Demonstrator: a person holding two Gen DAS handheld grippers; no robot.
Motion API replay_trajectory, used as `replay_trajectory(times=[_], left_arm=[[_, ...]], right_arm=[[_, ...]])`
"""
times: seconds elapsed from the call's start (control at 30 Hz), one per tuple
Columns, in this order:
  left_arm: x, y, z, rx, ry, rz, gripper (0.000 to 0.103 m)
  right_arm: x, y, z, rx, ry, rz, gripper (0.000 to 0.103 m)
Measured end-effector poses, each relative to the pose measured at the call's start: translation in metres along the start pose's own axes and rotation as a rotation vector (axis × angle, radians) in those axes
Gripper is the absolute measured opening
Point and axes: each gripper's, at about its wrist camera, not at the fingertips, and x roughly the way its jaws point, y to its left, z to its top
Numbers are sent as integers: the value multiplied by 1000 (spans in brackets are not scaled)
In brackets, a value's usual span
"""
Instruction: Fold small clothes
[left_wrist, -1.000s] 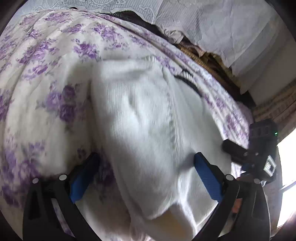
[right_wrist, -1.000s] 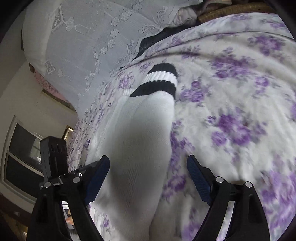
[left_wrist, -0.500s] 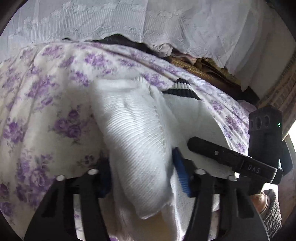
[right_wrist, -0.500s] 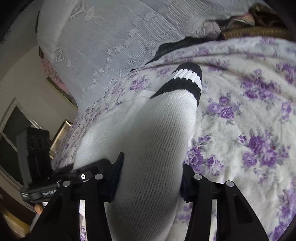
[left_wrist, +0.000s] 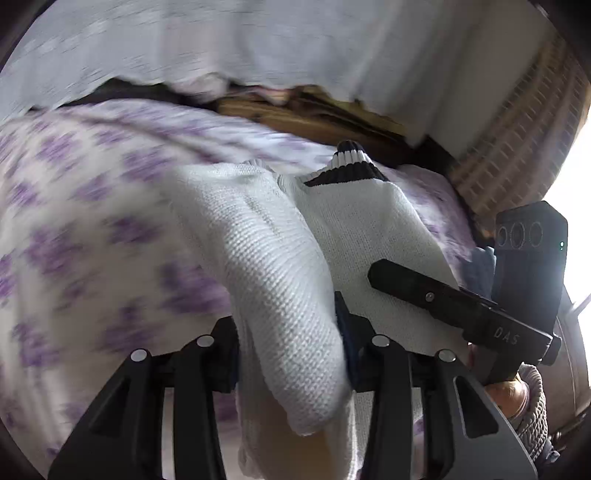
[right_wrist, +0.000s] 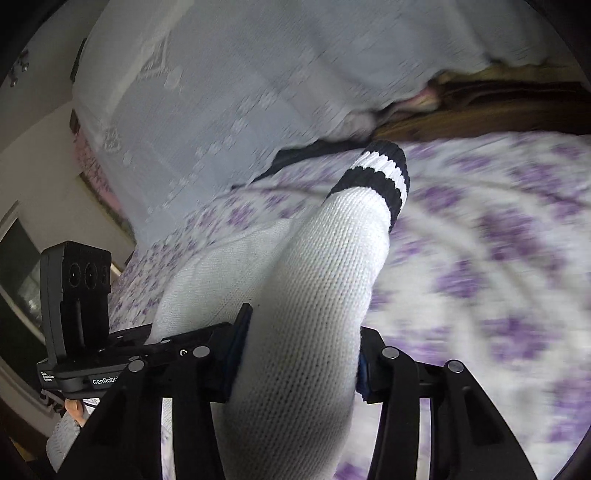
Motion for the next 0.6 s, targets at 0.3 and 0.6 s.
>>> replay_trajectory(times=[0.3,0.6], left_arm=[[62,-169,32,183,25,-126,40],[118,-330,40,347,63,-245,40]], right_arm=[[-151,-102,14,87,-172,-158,48],[-284,-188,7,171,-303,-294,48]])
